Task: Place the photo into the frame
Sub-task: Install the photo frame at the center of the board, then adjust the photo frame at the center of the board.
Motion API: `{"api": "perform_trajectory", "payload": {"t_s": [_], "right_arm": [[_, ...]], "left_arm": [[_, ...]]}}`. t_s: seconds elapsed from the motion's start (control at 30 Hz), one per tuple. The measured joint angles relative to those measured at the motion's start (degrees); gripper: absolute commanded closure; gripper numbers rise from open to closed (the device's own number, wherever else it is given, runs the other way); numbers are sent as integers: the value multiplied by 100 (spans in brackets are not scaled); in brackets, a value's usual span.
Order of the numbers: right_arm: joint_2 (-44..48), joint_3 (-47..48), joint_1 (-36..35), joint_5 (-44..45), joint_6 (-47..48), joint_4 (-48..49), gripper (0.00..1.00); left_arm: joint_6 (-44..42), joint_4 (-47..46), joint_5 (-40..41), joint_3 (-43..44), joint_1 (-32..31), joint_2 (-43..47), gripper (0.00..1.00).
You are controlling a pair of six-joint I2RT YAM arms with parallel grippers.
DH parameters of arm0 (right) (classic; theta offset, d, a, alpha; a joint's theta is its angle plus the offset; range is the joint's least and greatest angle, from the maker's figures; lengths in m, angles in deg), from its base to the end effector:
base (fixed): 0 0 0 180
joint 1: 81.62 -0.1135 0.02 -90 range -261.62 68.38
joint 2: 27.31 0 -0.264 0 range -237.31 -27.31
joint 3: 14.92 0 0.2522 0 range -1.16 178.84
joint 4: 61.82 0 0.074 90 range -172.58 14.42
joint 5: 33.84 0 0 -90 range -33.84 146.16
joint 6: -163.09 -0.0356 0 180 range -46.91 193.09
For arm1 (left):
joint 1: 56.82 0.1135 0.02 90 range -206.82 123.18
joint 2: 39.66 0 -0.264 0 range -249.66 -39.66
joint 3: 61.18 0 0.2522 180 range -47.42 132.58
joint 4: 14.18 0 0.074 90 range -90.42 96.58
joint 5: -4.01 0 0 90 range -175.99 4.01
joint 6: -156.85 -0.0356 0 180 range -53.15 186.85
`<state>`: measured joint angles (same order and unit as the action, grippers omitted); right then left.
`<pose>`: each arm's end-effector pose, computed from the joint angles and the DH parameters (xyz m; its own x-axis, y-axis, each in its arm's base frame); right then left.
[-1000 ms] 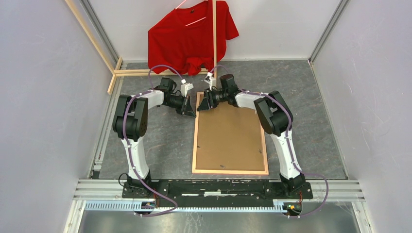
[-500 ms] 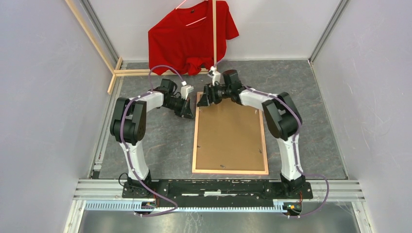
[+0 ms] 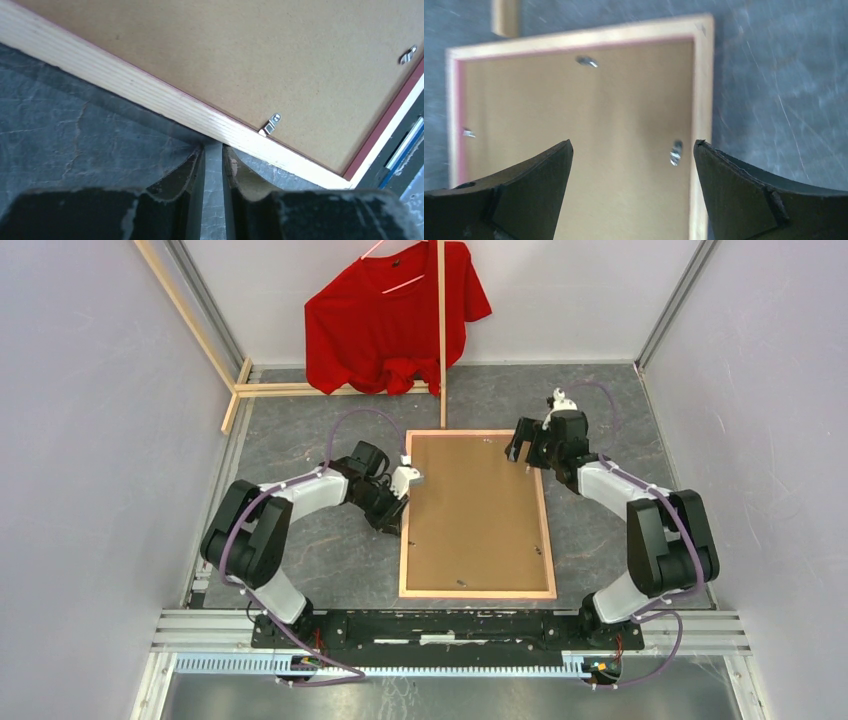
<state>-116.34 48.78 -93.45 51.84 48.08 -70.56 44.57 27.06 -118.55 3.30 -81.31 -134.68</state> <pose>0.3265 0.0711 0.2082 -0.6091 0.3031 -0.7328 -0.0088 0.9214 0.3885 0.2585 -0.1388 0.1495 -0.6094 0.6287 -0.4831 0.7927 0.4959 -0.3545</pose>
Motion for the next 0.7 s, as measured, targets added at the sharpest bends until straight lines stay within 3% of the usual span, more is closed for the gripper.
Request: {"api": "perform_trajectory", "payload": {"t_s": [0.13, 0.23, 0.47, 0.6, 0.7], "right_arm": [[-315, -127, 59, 214, 39, -321, 2], [-531, -138, 85, 240, 87, -299, 8], [-586, -385, 179, 227, 245, -120, 34], [-590, -382, 199, 284, 380, -131, 60], [-601, -387, 212, 275, 417, -125, 67]], "left_arm": [[-28, -59, 323, -116, -387, 170, 74], [-33, -72, 514, -125, -616, 219, 75], [-33, -55, 804, -114, -1078, 247, 77], [-72, -2, 859, -101, -1163, 251, 78], [-138, 66, 850, -90, -1165, 251, 78]]}}
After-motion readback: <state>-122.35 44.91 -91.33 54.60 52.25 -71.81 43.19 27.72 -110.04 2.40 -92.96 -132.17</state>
